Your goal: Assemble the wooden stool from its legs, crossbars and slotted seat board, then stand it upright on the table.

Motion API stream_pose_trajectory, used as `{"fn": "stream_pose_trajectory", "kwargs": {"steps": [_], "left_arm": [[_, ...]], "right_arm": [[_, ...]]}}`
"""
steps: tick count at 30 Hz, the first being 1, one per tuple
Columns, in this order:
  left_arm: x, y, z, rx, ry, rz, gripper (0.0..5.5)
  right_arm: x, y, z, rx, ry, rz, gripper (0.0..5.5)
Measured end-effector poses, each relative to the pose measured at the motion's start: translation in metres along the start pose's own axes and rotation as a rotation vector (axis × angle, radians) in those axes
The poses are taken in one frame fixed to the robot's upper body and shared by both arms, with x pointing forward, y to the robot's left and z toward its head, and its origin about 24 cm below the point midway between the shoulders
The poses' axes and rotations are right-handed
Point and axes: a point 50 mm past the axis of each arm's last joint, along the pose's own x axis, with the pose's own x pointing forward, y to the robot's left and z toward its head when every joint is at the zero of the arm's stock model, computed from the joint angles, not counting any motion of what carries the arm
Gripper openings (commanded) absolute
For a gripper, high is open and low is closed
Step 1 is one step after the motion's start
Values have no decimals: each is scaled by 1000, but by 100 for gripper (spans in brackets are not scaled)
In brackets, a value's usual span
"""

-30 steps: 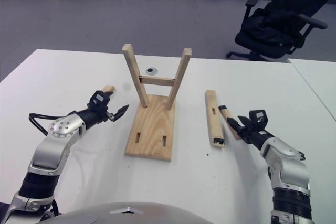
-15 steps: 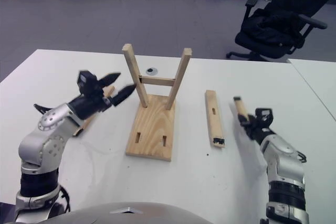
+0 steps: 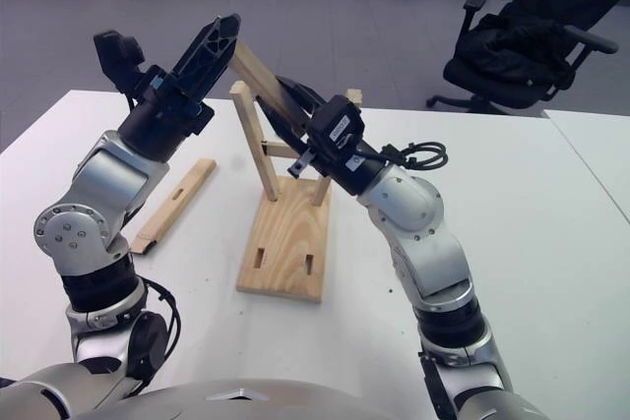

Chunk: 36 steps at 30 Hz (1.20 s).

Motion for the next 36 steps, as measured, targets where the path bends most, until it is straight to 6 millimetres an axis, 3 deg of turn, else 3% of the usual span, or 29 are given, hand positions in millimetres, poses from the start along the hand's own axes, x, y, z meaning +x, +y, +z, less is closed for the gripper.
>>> {"fn": "stream_pose_trajectory", "kwargs": {"steps": [14,16,21,23,24,26,28,32,36], "left_arm": [[-8,4,-12,-67,45,39,47],[-9,5,-11,-62,44,43,40],[-15,10,-6,-10,43,80,40],[-41,24,9,137,59,176,40],[-64,35,22,251,81,261,40],[-91,51,35,412,134,357,40],[-116,82,39,545,237,479,40],[-149,134,31,555,277,605,40],[-171,161,19,542,258,635,40]], "right_arm": [[1,6,-2,-69,-1,28,131],[1,6,-2,-64,2,36,193],[1,11,-7,-38,36,71,279],[-6,12,-13,-20,76,63,311],[-15,10,-20,-13,120,45,315],[-24,9,-27,-4,164,29,315],[-34,13,-39,19,217,17,315],[-50,22,-67,60,315,10,315],[-69,28,-89,111,393,-13,315]]}}
